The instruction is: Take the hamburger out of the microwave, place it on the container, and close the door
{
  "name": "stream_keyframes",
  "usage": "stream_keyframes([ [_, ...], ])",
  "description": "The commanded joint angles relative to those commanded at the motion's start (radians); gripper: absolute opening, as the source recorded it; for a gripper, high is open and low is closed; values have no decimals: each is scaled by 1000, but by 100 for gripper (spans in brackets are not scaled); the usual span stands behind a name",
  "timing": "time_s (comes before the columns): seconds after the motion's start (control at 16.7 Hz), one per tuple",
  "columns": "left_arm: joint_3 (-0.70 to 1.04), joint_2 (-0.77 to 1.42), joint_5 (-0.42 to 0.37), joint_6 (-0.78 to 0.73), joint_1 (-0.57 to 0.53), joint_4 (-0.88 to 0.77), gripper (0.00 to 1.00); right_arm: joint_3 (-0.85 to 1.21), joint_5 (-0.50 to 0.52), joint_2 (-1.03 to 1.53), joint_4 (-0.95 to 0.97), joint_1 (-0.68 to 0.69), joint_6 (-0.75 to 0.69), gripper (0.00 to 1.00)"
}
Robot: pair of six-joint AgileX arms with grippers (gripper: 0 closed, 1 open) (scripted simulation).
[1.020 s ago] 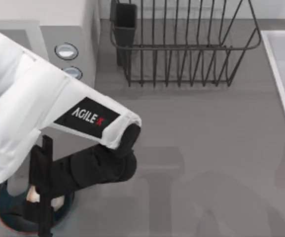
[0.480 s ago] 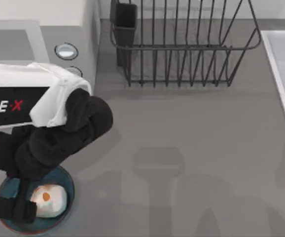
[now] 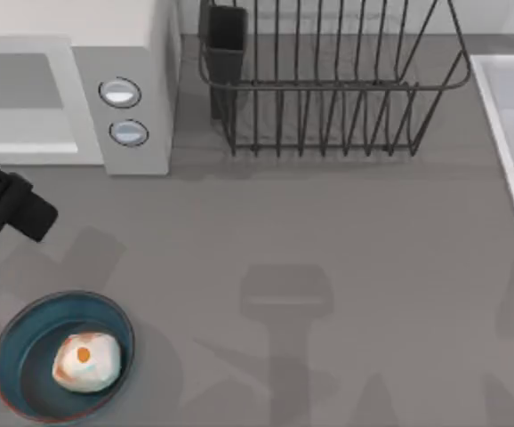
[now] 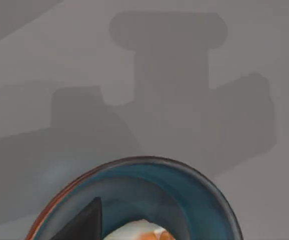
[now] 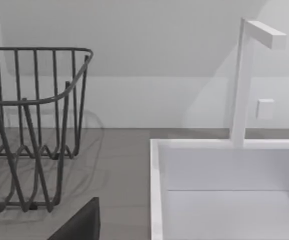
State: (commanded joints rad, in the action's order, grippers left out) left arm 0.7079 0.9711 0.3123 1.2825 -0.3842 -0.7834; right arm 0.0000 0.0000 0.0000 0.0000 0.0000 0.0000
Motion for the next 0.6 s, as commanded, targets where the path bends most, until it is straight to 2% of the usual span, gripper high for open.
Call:
stream_keyframes([
  [0.36, -351, -573, -171, -750, 197, 407, 100, 0, 0, 0, 0, 0, 0, 100],
  [0.6, -563, -833, -260, -1090, 310, 636, 100, 0, 0, 0, 0, 0, 0, 100],
])
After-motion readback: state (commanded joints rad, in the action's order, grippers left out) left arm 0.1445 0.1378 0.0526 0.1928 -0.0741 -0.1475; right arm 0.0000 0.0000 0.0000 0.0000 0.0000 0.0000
